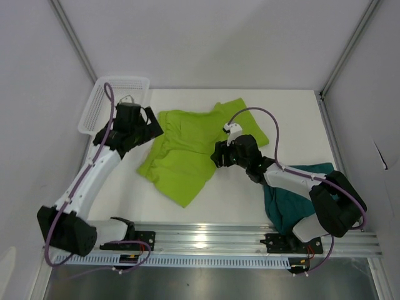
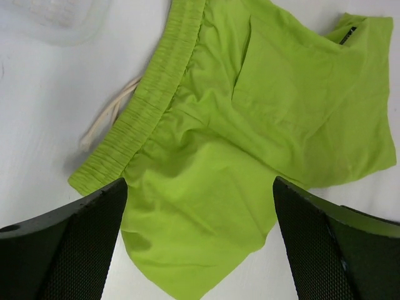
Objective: Fold and stack the shorts
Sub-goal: Flatten the shorts out
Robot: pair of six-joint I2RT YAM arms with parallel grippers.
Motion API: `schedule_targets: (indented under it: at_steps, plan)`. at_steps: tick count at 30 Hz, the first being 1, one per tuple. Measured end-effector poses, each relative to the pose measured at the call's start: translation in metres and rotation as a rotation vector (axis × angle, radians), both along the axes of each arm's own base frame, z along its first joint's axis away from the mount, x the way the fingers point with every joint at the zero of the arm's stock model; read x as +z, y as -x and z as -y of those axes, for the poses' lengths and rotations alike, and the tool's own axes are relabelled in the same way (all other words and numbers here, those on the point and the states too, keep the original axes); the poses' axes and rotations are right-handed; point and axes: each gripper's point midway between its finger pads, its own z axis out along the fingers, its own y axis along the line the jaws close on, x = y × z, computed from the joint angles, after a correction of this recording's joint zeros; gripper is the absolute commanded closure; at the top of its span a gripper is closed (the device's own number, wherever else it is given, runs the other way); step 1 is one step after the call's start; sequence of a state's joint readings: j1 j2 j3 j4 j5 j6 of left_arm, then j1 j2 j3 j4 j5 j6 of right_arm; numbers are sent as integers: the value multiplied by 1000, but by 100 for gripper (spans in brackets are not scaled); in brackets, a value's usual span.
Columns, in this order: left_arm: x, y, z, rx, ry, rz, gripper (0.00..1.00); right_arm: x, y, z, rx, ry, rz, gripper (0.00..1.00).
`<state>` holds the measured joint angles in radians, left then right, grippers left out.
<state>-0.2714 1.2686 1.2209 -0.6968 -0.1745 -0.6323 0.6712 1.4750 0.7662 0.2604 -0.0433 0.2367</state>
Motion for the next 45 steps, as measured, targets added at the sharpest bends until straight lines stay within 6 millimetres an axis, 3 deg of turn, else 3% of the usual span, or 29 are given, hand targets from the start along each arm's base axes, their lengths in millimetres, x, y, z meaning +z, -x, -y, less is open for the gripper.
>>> schedule_targets:
  at_steps: [4, 9, 14, 27, 36, 39, 40, 43, 45]
  plan:
    - [-24, 36, -8, 7, 46, 0, 1, 0, 7, -7, 36, 17, 15, 37]
    - [-86, 75, -17, 61, 112, -86, 2, 0, 5, -5, 29, 29, 25, 37]
    - [-120, 97, -23, 124, 199, -87, 5, -1, 3, -4, 21, 37, 32, 37]
    - [-171, 97, -50, 386, 432, -40, 25, 2, 3, -3, 21, 37, 42, 37]
    - [-175, 76, -55, 460, 495, 6, 41, 3, 3, -3, 20, 36, 43, 37]
    - [-184, 69, -56, 484, 507, -5, 57, 3, 3, -3, 21, 36, 43, 37]
    - [-188, 67, -56, 490, 510, -11, 71, 3, 3, -3, 21, 36, 43, 37]
    - [-198, 62, -56, 505, 519, -30, 87, 3, 3, -3, 20, 36, 44, 37]
    - [-201, 60, -56, 506, 520, -32, 92, 3, 3, -3, 21, 36, 43, 37]
